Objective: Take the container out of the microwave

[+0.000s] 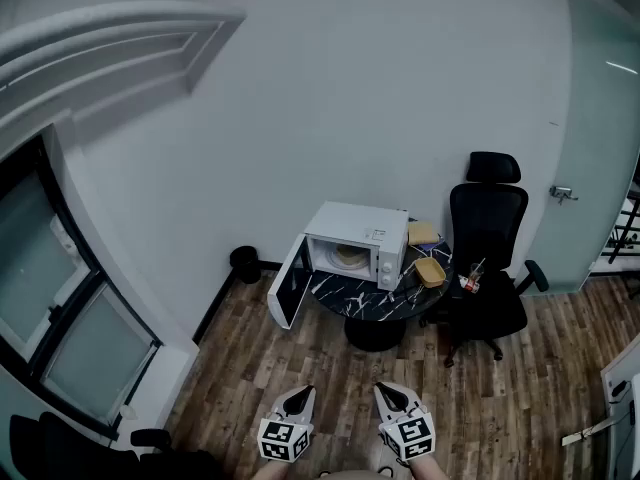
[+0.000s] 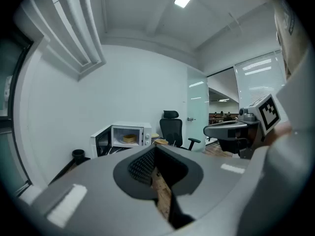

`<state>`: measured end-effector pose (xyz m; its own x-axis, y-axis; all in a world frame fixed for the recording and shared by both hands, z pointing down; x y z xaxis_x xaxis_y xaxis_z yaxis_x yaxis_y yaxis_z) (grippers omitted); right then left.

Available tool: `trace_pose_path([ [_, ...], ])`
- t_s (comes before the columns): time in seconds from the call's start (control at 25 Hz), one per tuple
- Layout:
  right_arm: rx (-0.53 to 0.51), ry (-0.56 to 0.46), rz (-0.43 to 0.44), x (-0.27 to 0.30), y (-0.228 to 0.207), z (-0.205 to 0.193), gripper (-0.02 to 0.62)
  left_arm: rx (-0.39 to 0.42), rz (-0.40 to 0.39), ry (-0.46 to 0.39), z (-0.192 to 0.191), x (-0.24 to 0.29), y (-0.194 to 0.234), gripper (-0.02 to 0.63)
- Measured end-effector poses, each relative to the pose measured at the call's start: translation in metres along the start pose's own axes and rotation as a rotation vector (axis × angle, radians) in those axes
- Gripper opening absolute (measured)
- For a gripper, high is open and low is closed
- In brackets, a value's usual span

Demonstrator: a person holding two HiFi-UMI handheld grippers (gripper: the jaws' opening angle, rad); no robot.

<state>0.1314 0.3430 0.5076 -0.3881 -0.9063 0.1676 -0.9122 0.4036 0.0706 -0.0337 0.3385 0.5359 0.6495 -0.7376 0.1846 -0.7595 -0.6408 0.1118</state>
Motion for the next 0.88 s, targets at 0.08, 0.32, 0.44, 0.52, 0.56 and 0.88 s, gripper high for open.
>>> trace_pose_path([
  [0.08, 0.000, 0.000, -0.002, 0.000, 0.004, -0.001, 0.008, 0.004, -0.005, 0.002, 0.000, -0.002, 0.003, 0.008],
  [0.32, -0.002, 0.007, -0.017, 0.003, 0.016, -0.002, 0.008, 0.016, -0.020, 0.006, -0.001, -0.011, 0.012, 0.008],
  [0.44, 0.000, -0.001, -0.024, 0.006, 0.022, -0.001, 0.008, 0.013, -0.031, -0.002, -0.002, -0.014, 0.018, 0.008],
  [0.52, -0.011, 0.004, -0.035, 0.009, 0.026, -0.003, 0.008, 0.010, -0.038, 0.000, -0.005, -0.017, 0.022, 0.008],
  [0.56, -0.015, 0.008, -0.043, 0.011, 0.028, -0.004, 0.008, 0.008, -0.043, 0.004, -0.007, -0.018, 0.025, 0.008],
  [0.88, 0.003, 0.061, -0.102, 0.020, 0.053, -0.020, 0.008, 0.013, -0.056, 0.023, -0.029, -0.033, 0.056, 0.008],
])
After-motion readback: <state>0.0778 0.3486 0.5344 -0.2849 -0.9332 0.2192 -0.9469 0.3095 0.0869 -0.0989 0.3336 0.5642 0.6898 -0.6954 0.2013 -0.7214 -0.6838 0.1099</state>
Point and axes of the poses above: the fingertips, and each gripper's own axes: x forward along the fingers, y to its left, z out of its top, the point moved 2 cm from there along -x, backward along the fingers, and after that the axes turned 12 degrees about -z, right-handed, at the moved point
